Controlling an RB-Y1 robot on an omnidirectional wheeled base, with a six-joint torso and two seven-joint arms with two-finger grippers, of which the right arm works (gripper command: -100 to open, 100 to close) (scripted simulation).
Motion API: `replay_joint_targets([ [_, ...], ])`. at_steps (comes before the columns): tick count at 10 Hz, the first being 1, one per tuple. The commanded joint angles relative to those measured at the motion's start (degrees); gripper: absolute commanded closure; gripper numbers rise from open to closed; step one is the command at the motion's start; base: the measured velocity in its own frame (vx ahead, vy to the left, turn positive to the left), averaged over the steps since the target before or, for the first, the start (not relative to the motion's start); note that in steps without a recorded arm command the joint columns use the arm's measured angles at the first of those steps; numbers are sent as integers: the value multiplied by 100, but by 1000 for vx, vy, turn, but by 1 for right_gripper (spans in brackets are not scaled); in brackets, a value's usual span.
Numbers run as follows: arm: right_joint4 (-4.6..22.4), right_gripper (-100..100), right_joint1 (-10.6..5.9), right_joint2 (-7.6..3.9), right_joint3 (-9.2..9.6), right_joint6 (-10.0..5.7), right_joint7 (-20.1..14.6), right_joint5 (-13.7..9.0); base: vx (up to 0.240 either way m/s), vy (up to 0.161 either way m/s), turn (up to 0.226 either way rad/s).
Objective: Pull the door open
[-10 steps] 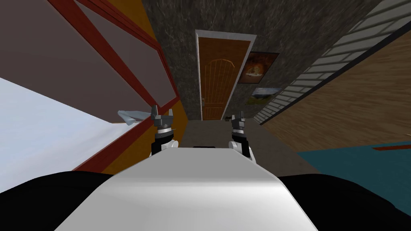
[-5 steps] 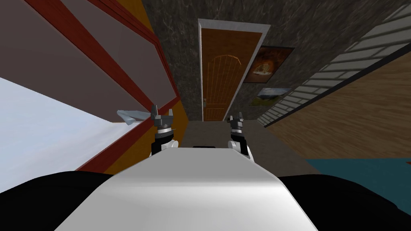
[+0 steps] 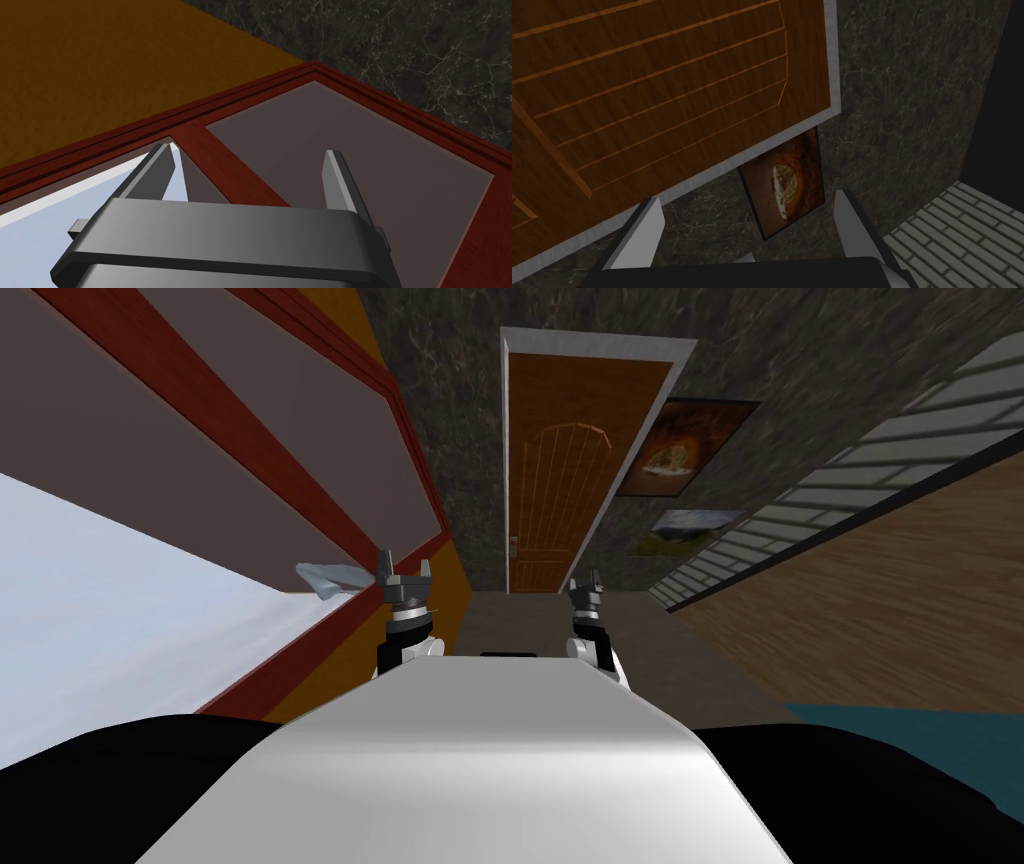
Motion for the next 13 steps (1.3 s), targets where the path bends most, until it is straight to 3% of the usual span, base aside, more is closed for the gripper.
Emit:
replay_joint_targets([
  [1,102,-100,-21,-13,10,-8,-180,-43,91,37,37],
  [13,944,-100,-336,-56,44,54,-1547,-395,101,32,43],
])
